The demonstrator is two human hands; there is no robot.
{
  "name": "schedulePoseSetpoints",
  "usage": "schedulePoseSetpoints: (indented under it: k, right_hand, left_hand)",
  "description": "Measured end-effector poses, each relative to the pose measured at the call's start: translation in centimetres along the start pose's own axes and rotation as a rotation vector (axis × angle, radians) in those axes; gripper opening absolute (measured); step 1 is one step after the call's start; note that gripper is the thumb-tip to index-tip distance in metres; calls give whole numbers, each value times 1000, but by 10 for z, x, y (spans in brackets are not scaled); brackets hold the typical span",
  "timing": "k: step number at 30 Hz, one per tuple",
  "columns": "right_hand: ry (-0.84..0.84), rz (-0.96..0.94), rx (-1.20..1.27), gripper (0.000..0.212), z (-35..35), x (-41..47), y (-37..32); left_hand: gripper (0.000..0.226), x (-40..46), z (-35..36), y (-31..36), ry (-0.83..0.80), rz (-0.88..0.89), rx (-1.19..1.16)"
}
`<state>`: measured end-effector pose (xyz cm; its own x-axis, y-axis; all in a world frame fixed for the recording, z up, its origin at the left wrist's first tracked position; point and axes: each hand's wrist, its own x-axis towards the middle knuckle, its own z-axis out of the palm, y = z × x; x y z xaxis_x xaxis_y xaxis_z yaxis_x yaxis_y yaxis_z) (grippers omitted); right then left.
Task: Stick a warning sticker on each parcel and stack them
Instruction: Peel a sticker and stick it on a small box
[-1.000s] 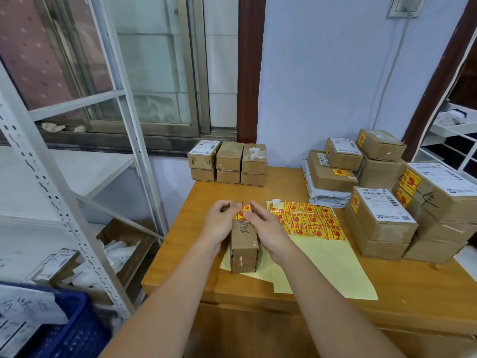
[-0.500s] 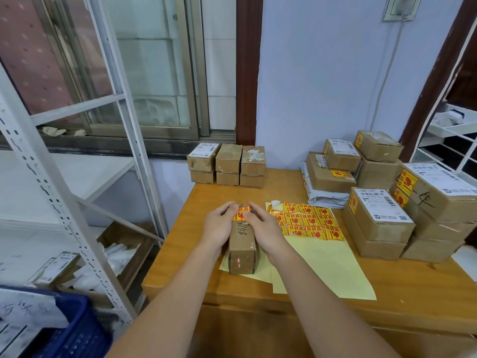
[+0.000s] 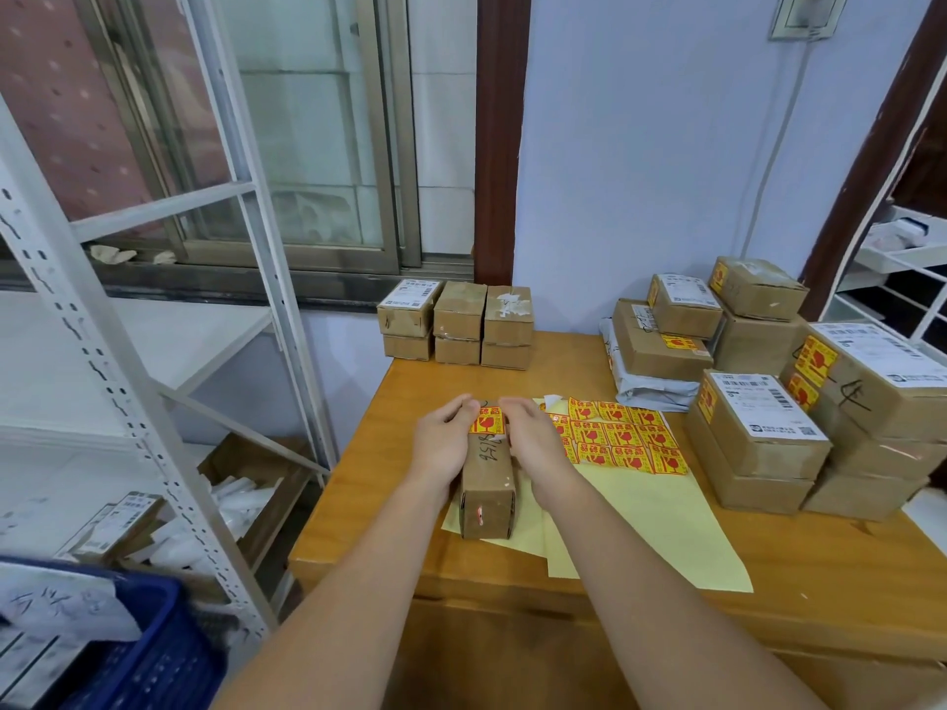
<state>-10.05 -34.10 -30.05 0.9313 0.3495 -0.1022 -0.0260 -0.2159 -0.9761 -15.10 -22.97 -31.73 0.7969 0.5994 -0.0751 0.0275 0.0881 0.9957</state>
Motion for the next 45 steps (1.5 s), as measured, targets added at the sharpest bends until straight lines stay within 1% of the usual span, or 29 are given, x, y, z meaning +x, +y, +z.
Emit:
schedulePoseSetpoints:
  k: [2, 5, 9, 14, 18, 21, 27, 36, 45]
  right_hand:
    - [-8, 28, 5, 36, 0, 5, -6]
    - [26, -5, -24, 29, 6, 11, -4]
    - [77, -60, -11, 20, 12, 15, 3]
    - [91, -60, 51, 15, 13, 15, 5]
    - [74, -59, 54, 18, 12, 13, 6]
    - [37, -22, 72, 18, 8, 11, 7]
    - [-26, 10, 137, 21, 3, 11, 8]
    - [-102, 27, 204, 23, -3, 7, 12]
    - [-196, 50, 256, 41, -14, -2, 11]
  left_hand:
    - [36, 0, 0, 0, 5, 27, 22]
    - [38, 1, -1, -1, 7, 56, 55]
    - [38, 2, -1, -2, 9, 53, 51]
    - [35, 1, 0, -3, 8, 28, 16]
    - [31, -1, 1, -3, 22, 14, -11]
    - [29, -2, 2, -3, 34, 16, -15]
    - [32, -4, 3, -3, 50, 22, -9]
    - [30, -6, 3, -1, 44, -4, -36]
    - [27, -7, 3, -2, 42, -5, -32]
